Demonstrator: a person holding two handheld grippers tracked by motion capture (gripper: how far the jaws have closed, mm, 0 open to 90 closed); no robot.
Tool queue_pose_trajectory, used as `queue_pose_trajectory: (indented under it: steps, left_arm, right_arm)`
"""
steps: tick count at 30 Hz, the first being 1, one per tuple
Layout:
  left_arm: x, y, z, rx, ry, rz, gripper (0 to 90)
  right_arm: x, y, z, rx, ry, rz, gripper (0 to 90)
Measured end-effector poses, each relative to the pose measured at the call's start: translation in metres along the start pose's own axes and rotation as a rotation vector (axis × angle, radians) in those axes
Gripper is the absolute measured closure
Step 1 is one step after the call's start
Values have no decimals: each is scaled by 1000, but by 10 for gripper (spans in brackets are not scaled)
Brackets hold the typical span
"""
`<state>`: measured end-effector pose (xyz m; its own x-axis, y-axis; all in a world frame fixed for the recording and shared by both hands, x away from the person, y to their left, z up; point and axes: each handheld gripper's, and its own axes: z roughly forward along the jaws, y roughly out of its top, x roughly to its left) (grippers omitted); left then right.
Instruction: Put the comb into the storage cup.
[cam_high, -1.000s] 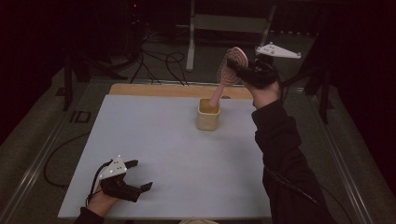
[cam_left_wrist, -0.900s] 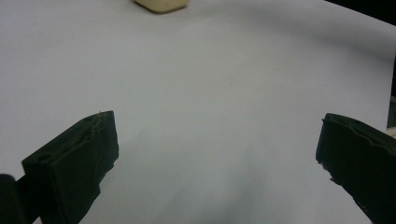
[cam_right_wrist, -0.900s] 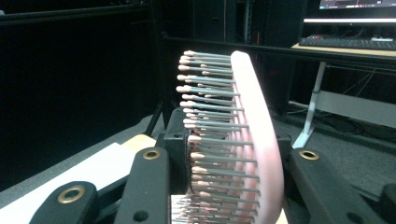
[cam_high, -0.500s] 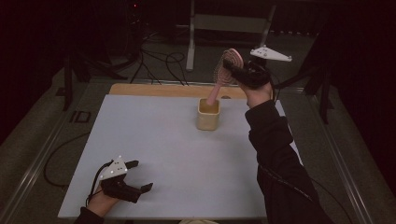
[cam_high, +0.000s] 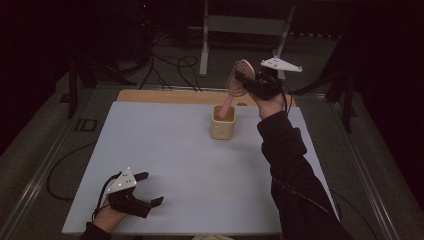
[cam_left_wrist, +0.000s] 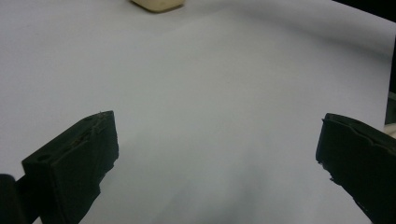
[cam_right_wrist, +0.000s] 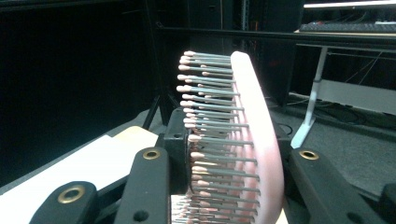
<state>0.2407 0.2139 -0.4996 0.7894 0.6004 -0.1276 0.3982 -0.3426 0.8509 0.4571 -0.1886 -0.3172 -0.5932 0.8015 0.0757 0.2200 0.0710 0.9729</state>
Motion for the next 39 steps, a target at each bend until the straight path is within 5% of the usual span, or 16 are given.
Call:
queue_pose_trajectory:
  steps: [39]
  left_arm:
    - [-1,0,0,1,-8,-1,1]
  right_arm:
    - [-12,-53,27,61,-10,56,645]
